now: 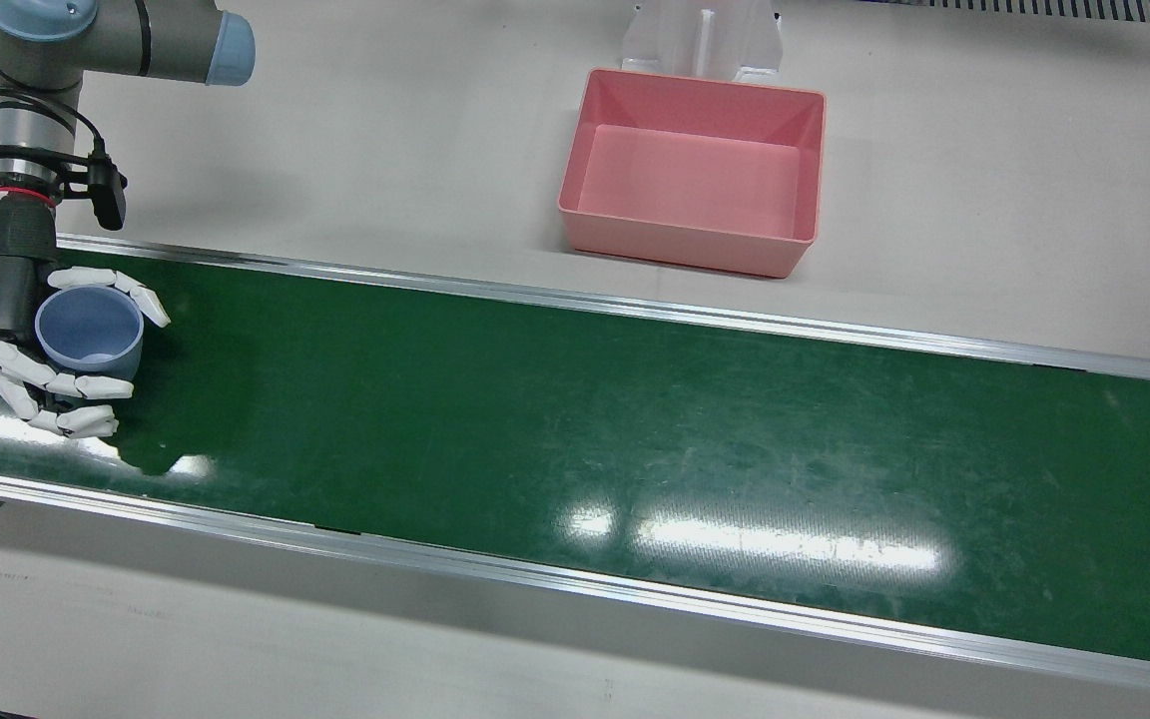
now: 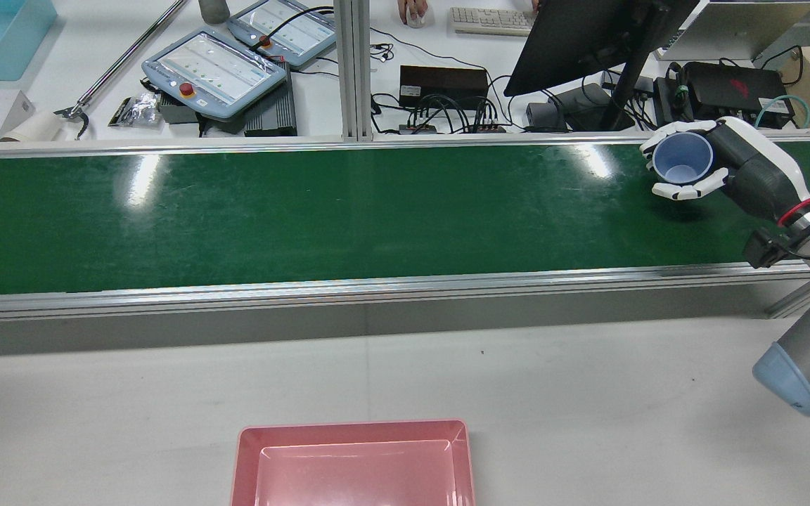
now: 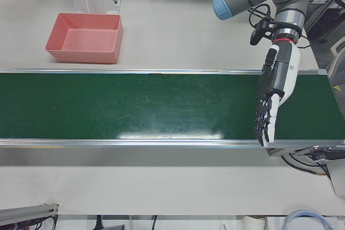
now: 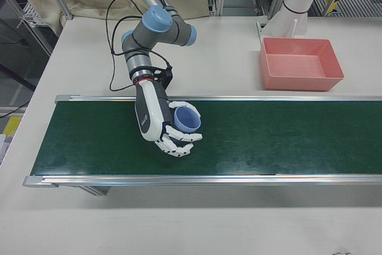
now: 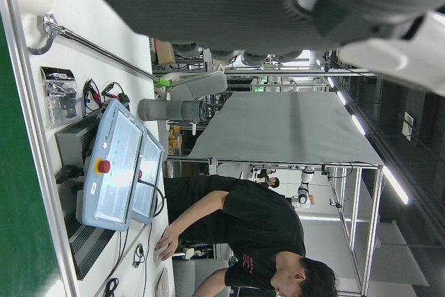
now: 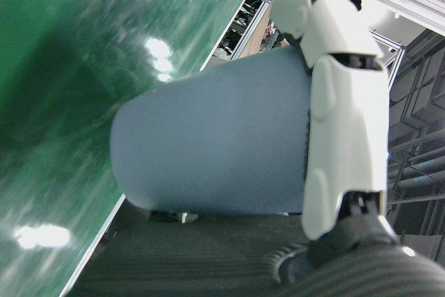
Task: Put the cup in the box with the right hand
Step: 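Reach the right hand to the blue cup and close fingers around it, then lift the cup off the belt and carry it toward the pink box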
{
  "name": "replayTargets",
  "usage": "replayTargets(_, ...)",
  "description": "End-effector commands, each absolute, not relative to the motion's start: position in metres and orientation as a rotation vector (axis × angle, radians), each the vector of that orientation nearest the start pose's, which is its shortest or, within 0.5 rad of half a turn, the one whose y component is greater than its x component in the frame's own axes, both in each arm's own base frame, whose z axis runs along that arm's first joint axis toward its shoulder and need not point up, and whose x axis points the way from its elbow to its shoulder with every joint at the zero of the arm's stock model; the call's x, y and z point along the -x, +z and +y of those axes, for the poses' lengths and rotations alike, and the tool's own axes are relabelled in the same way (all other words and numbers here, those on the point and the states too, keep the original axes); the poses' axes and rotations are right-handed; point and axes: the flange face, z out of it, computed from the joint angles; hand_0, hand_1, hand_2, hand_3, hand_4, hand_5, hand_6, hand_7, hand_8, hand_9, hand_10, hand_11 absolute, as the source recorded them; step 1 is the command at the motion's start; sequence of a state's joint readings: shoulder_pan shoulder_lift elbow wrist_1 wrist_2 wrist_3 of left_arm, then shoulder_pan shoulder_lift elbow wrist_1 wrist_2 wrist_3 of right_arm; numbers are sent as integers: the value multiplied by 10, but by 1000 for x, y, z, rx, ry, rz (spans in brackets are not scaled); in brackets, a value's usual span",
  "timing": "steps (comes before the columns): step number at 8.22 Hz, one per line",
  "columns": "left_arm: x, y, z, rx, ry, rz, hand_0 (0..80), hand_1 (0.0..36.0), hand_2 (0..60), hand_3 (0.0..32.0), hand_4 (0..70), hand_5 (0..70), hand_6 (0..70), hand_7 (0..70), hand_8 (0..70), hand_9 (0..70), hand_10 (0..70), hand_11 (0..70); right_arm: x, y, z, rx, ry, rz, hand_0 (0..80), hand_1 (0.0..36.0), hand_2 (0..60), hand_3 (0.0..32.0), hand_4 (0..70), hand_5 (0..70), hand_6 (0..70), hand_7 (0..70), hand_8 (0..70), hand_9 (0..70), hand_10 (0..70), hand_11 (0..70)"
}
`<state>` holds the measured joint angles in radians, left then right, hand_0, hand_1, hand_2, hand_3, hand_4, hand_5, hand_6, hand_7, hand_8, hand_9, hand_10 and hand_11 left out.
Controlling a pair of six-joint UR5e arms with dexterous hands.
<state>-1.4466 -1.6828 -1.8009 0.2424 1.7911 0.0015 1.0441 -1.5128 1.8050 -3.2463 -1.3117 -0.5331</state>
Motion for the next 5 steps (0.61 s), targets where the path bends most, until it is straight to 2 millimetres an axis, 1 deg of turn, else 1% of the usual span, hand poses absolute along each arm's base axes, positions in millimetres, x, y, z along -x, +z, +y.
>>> replayTargets(1,46,543,-533,347,-1928,2130,0,0,0,0,0,0,0,0,0,0,0,0,118,526,-522,322,-2124,2837,800,360,600,0,700,282,524,700,700,700,700,700)
replayTargets(2,46,543,-533,347,-1926,2132,0,0,0,0,0,0,0,0,0,0,0,0,111,471,-512,308,-1965,2894,800,360,600,0,700,277,506,700,700,700,700,700)
replayTargets(3,46,543,-533,347,-1928,2130,0,0,0,0,0,0,0,0,0,0,0,0,113,436,-501,279,-1877,2924,800,360,600,0,700,270,500,700,700,700,700,700)
replayTargets(4,45,543,-533,349,-1925,2131,0,0,0,0,0,0,0,0,0,0,0,0,130,396,-494,216,-1818,2967,800,360,600,0,700,269,495,700,700,700,700,700)
replayTargets(5,46,544,-533,347,-1928,2130,0,0,0,0,0,0,0,0,0,0,0,0,167,353,-483,75,-1722,3040,800,360,600,0,700,267,490,700,700,700,700,700)
